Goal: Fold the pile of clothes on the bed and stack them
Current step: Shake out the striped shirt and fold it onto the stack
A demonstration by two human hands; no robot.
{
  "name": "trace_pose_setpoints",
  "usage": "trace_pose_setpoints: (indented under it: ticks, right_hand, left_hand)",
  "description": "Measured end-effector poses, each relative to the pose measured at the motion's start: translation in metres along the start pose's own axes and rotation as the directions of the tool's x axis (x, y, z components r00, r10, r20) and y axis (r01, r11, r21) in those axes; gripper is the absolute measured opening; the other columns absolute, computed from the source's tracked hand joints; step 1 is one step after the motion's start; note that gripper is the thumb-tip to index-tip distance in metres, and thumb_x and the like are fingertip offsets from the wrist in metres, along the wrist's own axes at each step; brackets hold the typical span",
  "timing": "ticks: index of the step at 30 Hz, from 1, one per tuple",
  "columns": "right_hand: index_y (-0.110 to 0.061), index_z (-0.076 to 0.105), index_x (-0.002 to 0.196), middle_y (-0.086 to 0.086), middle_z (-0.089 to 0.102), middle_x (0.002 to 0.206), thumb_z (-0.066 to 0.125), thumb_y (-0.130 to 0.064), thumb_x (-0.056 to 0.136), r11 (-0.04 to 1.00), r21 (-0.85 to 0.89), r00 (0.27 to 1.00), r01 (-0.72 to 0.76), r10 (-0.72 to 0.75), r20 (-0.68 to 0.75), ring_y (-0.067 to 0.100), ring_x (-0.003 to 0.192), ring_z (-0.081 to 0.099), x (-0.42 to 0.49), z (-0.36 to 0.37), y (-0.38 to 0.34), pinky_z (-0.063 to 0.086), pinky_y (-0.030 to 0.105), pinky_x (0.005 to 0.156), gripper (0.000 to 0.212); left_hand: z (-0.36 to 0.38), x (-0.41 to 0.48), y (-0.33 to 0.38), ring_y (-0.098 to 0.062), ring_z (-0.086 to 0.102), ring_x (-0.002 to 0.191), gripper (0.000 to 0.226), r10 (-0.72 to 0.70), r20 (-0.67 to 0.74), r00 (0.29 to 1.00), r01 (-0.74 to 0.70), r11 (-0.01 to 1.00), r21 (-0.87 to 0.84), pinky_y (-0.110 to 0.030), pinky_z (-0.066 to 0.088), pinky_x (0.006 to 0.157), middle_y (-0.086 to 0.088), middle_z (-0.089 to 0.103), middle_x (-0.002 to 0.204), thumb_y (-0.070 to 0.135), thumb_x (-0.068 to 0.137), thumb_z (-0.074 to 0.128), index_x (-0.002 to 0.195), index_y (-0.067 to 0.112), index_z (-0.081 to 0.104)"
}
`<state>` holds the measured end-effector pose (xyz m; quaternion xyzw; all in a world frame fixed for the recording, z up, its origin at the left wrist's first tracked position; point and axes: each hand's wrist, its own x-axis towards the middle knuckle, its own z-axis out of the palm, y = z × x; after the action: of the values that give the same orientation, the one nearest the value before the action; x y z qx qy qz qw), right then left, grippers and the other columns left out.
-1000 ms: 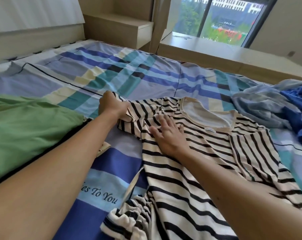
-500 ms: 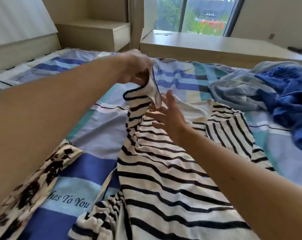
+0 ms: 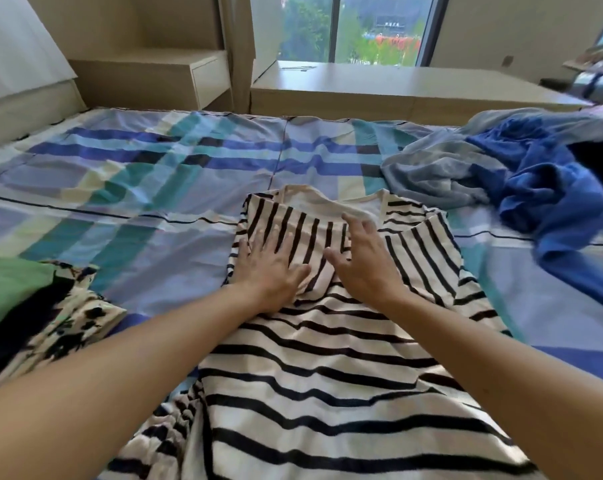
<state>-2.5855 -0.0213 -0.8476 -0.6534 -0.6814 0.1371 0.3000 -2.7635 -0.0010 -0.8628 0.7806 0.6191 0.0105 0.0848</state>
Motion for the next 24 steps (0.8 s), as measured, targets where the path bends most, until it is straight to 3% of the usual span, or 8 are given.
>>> trace_pose_setpoints:
  ticks: [4,7,10,12,14,18,21,24]
  right_hand:
    - [-0.026,0.036,0.152,0.005,0.028,0.16,0.042,-0.049,0.102,0.965,-0.244,0.954,0.101,-0.024,0.299,0.026,0.147,0.026,-0.016,-0.007,0.03,0.017,0.042,0.123,0.056]
    - [-0.023,0.046,0.146,0.001,0.04,0.152,0.05,-0.032,0.101,0.988,-0.114,0.965,0.1,-0.069,0.252,0.023,0.136,0.042,-0.009,-0.024,0.043,0.033,0.041,0.116,0.046]
    - [-0.019,0.044,0.147,0.006,0.041,0.146,0.061,-0.001,0.086,0.989,-0.133,0.993,0.064,-0.05,0.105,0.024,0.132,0.043,0.026,-0.051,0.059,0.037,0.039,0.114,0.065]
    - [-0.02,0.038,0.151,0.008,0.036,0.15,0.07,0.001,0.079,0.977,-0.212,0.997,0.01,0.006,0.072,0.026,0.138,0.037,0.057,-0.07,0.075,0.033,0.04,0.117,0.082]
    - [-0.026,0.03,0.155,0.005,0.027,0.158,0.073,-0.001,0.076,0.984,-0.159,0.98,-0.081,0.107,0.166,0.027,0.146,0.028,0.083,-0.086,0.094,0.029,0.04,0.12,0.093]
    - [-0.036,0.027,0.156,-0.003,0.026,0.163,0.062,0.005,0.083,0.967,0.117,0.872,-0.228,0.15,0.465,0.016,0.142,0.032,0.109,-0.106,0.119,0.035,0.024,0.102,0.091]
    - [-0.044,0.015,0.157,-0.005,0.016,0.166,0.071,0.003,0.08,0.984,-0.119,0.808,-0.133,0.177,0.562,0.019,0.147,0.026,0.121,-0.108,0.129,0.032,0.033,0.115,0.106]
    - [-0.052,-0.001,0.154,-0.012,-0.003,0.167,0.092,-0.033,0.065,0.939,-0.344,0.792,-0.021,0.225,0.568,0.021,0.153,0.01,0.12,-0.097,0.126,0.018,0.043,0.124,0.131]
  left_hand:
    - [0.002,0.003,0.001,-0.028,0.007,0.154,0.071,0.022,0.059,0.998,-0.023,1.0,0.011,-0.05,0.006,0.123,-0.007,0.011,0.167,0.066,0.098,0.022,0.157,0.028,0.023]
    - [-0.015,0.019,-0.003,-0.031,0.038,0.137,0.055,-0.002,-0.128,0.992,-0.003,0.999,-0.04,-0.049,0.032,0.113,-0.009,0.046,0.146,0.059,0.098,0.036,0.136,0.025,0.055]
    - [-0.034,0.051,-0.008,-0.033,0.036,0.135,0.055,-0.018,-0.216,0.976,0.025,0.999,0.029,-0.048,0.036,0.109,-0.011,0.045,0.143,0.047,0.092,0.057,0.14,0.022,0.049]
    - [-0.046,0.077,-0.014,-0.034,0.034,0.136,0.073,-0.03,-0.2,0.979,0.041,0.998,0.053,-0.049,0.037,0.11,-0.014,0.04,0.146,0.044,0.085,0.068,0.147,0.021,0.038]
    - [-0.054,0.104,-0.02,-0.034,0.028,0.143,0.091,-0.05,-0.111,0.993,0.052,0.999,0.015,-0.05,0.032,0.115,-0.014,0.032,0.154,0.046,0.078,0.077,0.152,0.02,0.03]
    - [-0.057,0.145,-0.025,-0.031,0.031,0.144,0.115,-0.043,0.111,0.993,0.042,0.999,0.012,-0.047,0.031,0.118,-0.011,0.028,0.16,0.043,0.069,0.086,0.157,0.018,0.017]
    - [-0.063,0.156,-0.026,-0.03,0.037,0.141,0.114,-0.034,0.164,0.986,0.032,0.999,0.013,-0.043,0.033,0.117,-0.009,0.032,0.158,0.041,0.069,0.088,0.156,0.016,0.019]
    - [-0.07,0.16,-0.026,-0.031,0.046,0.13,0.11,-0.055,0.17,0.984,0.047,0.998,0.049,-0.046,0.041,0.11,-0.01,0.044,0.147,0.048,0.062,0.089,0.149,0.015,0.031]
